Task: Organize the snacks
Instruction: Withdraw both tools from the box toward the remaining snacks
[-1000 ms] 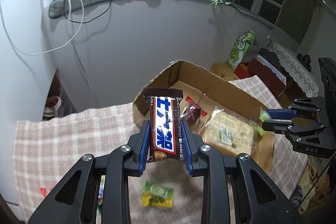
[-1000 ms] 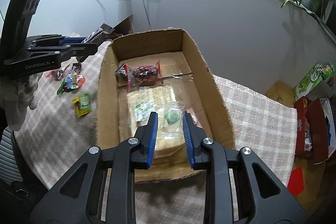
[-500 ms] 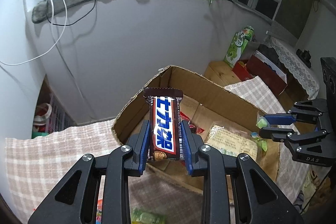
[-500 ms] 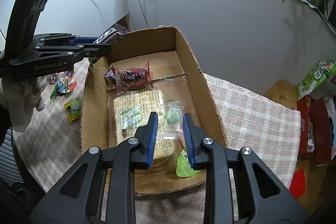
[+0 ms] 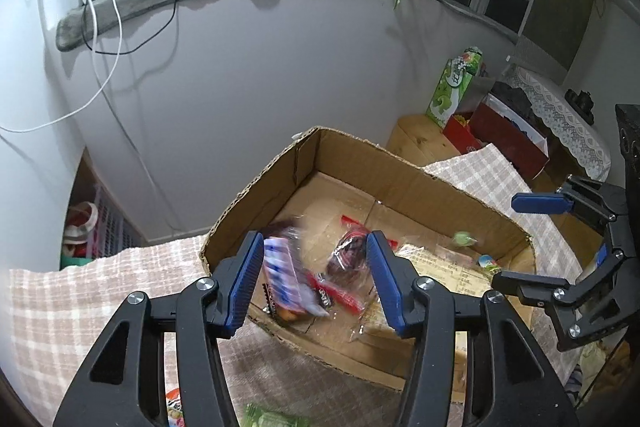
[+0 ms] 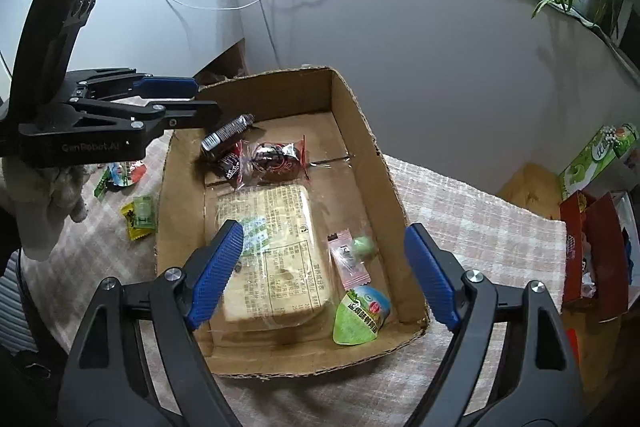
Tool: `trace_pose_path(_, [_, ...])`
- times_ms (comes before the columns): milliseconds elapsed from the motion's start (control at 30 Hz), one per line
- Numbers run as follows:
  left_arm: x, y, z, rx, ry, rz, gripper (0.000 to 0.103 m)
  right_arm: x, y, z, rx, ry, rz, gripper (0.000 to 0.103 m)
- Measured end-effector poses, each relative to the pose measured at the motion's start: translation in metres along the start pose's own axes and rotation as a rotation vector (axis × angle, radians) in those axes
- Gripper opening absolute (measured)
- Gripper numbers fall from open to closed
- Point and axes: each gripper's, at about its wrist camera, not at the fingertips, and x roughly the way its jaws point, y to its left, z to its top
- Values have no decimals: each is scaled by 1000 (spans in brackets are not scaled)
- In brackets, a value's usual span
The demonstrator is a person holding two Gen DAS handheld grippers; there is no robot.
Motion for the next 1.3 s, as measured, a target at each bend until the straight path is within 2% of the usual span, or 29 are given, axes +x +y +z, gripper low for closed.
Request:
trace_pose_path(567, [-23,-8,-6,8,-32,0,53,-17,17,-6,9,7,-17,85])
trace_pose_path(733, [-37,-9,-11,7,-47,4,53,-20,24,-10,60,22,-4,85])
trace_pose_path(967, [-59,0,-28,-18,-60,16,53,-24,41,-26,126,21,18,85])
trace_pose_path(1300, [-98,27,-66,-73,-77,50,53,-35,92,-42,99,7,97,85])
